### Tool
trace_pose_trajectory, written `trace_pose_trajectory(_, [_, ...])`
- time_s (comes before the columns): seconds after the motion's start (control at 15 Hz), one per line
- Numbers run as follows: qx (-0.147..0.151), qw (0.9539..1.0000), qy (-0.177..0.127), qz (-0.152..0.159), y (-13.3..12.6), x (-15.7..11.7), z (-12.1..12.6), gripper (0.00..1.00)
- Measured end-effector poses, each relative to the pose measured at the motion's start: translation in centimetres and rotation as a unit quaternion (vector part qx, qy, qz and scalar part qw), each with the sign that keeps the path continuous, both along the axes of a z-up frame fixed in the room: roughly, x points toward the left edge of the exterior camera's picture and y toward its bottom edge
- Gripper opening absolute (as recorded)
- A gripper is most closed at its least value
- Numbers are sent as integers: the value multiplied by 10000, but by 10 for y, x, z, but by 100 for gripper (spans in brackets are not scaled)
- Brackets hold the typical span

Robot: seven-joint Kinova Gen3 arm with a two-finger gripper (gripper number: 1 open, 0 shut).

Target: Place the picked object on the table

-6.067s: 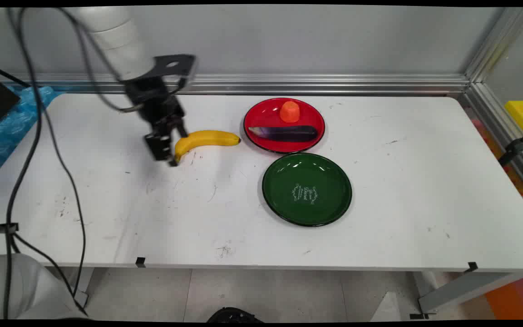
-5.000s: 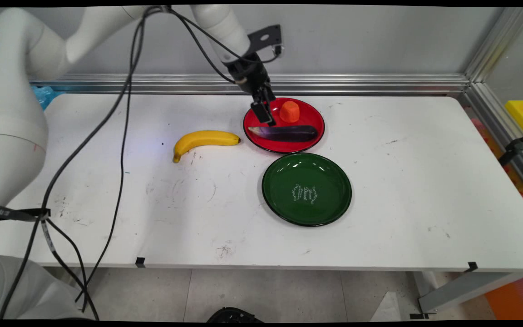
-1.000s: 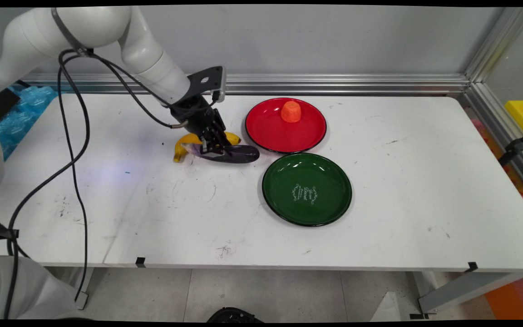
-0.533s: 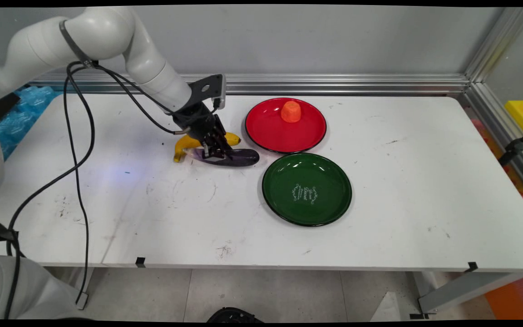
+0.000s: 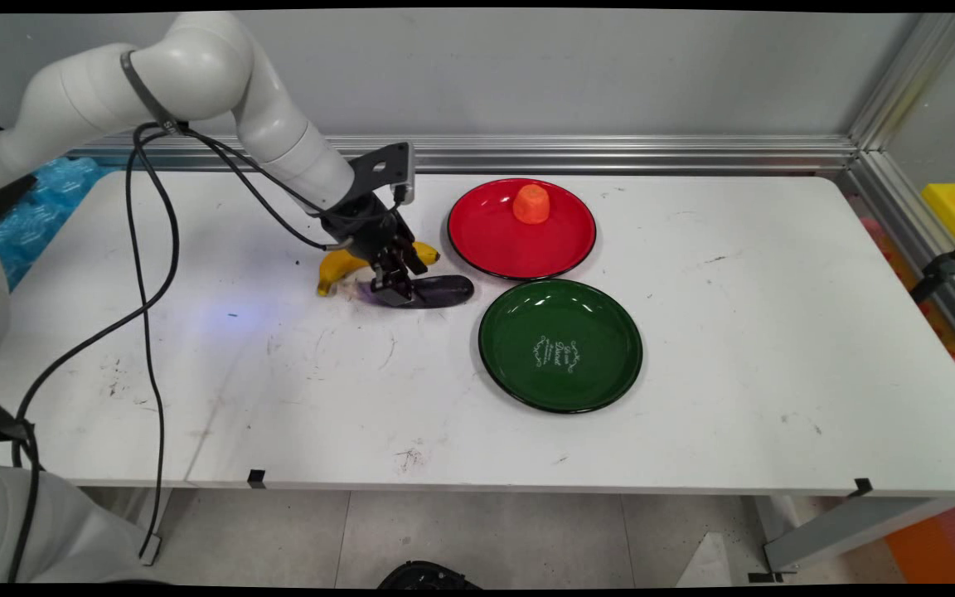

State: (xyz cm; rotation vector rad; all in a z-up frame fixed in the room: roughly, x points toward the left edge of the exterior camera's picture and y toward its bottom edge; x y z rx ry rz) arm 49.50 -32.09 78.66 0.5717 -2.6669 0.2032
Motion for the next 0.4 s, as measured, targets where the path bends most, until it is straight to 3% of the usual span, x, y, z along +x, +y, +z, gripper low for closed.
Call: trace_pose_trajectory(0.4, [19,10000,24,37,-5,-2,-1,100])
